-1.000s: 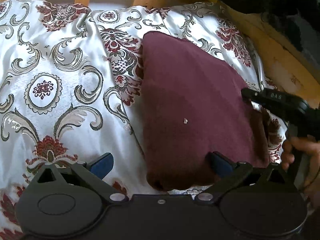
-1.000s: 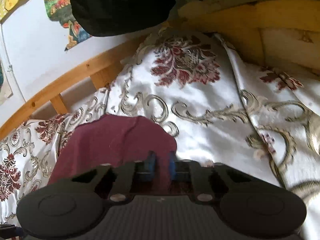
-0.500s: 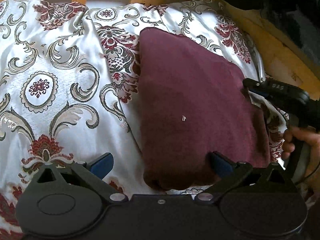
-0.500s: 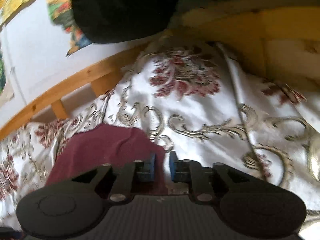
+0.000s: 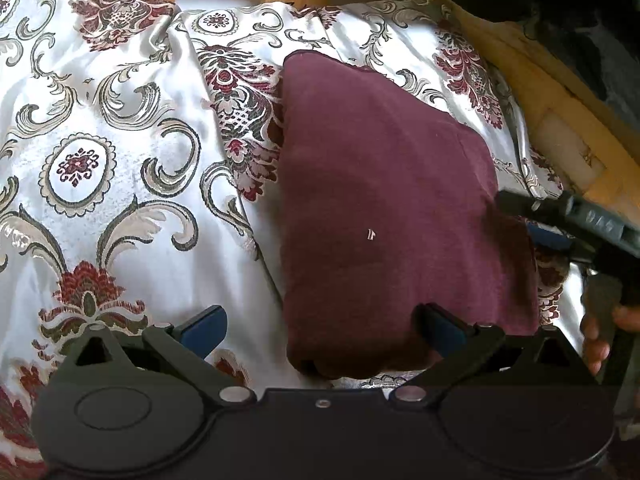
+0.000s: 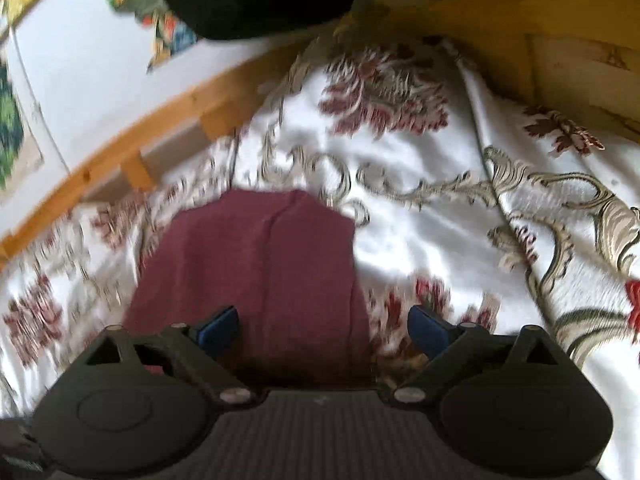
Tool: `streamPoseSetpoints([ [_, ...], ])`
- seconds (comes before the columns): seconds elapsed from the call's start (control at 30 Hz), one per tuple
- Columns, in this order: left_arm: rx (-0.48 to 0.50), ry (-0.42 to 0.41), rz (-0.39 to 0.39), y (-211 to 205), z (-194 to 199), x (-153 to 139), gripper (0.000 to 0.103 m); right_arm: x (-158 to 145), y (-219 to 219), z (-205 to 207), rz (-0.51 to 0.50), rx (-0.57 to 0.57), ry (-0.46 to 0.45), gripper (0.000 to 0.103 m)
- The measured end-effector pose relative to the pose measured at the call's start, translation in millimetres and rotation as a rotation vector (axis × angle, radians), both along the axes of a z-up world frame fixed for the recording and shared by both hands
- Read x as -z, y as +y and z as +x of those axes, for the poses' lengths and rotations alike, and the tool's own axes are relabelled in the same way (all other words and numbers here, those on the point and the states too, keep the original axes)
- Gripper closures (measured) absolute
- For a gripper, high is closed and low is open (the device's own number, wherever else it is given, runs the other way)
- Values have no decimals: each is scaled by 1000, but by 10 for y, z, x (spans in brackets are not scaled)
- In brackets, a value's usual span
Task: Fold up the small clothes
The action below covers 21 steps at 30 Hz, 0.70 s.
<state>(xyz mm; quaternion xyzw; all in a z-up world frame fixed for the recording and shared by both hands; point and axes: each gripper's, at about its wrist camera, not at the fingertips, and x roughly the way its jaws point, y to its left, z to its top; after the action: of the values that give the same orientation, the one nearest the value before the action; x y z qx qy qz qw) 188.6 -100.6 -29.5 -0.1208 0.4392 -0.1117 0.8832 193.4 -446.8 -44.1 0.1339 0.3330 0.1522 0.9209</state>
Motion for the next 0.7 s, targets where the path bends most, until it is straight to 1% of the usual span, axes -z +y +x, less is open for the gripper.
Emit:
streamPoseSetpoints([
  [0.07,0,0,0,0,2,0,1,31,48,7,-28,-10,16,9],
  [0.17,-1,1,-1,0,3,0,1,53,61,3,-35,-15,26,7],
  [0.33,-3,4,-2,2,6,9,1,104,103,9,-61,-32,37,1],
  [0.47,-6,9,-6,8,8,24,1,128,149,5,-98,-41,31,1],
  [0.7,-8,10,-7,9,10,30,1,133,149,14,-100,-42,32,1],
])
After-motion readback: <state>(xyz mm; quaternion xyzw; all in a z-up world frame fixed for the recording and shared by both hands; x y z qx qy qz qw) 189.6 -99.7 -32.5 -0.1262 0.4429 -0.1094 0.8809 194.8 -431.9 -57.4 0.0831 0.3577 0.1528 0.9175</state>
